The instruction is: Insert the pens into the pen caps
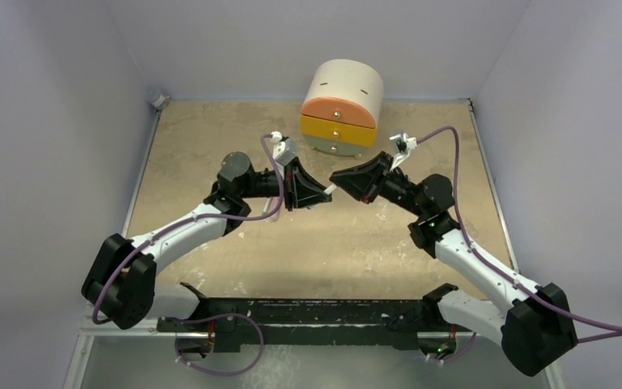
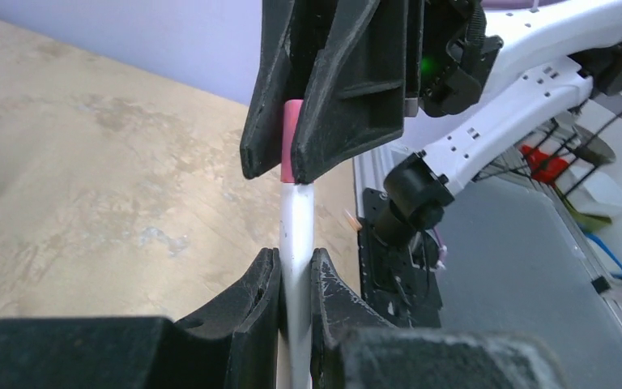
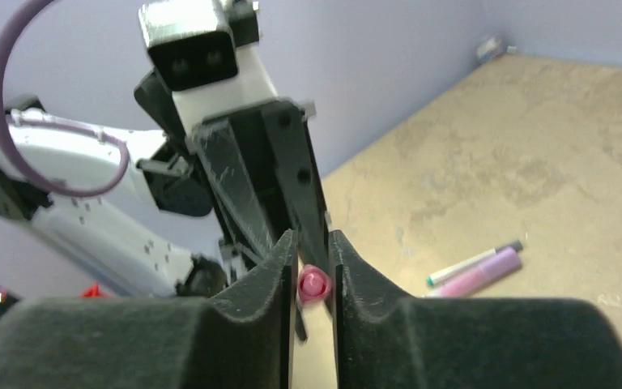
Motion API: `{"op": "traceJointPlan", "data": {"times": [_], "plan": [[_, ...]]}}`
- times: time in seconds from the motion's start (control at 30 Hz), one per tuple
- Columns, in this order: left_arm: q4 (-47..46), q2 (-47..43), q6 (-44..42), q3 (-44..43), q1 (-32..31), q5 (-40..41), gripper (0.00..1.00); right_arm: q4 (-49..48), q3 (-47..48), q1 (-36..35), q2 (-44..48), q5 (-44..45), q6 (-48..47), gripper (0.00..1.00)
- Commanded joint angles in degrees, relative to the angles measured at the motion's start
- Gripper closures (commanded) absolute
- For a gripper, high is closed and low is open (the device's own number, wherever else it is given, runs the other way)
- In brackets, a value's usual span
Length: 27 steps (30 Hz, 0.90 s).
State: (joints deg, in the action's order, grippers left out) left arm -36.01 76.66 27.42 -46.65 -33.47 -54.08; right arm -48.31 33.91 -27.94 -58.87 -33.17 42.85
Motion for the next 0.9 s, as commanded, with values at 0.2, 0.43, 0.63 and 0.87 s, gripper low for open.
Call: {"op": "traceJointPlan", "data": {"times": [0.2, 0.43, 0.63, 0.87], "plan": [[4.3, -0.7, -5.4, 5.7, 2.6, 24.9, 1.0, 5.0, 7.6, 6.7, -0.1, -2.3, 0.3, 0.45], [16.7, 6.4, 5.8, 4.7, 1.7, 50.7, 1.0, 22.4, 5.9, 7.2, 5.1, 11.6, -9.6, 0.47], [31.3, 16.1, 6.8, -3.6, -3.4, 71.5, 1.0, 25.0, 3.2, 7.3, 5.1, 11.2, -10.8, 0.47], [35.2, 21.0, 8.2, -5.1, -4.2, 78.1, 1.0, 29.3, 2.2, 7.3, 6.2, 11.9, -14.0, 0.47]]}}
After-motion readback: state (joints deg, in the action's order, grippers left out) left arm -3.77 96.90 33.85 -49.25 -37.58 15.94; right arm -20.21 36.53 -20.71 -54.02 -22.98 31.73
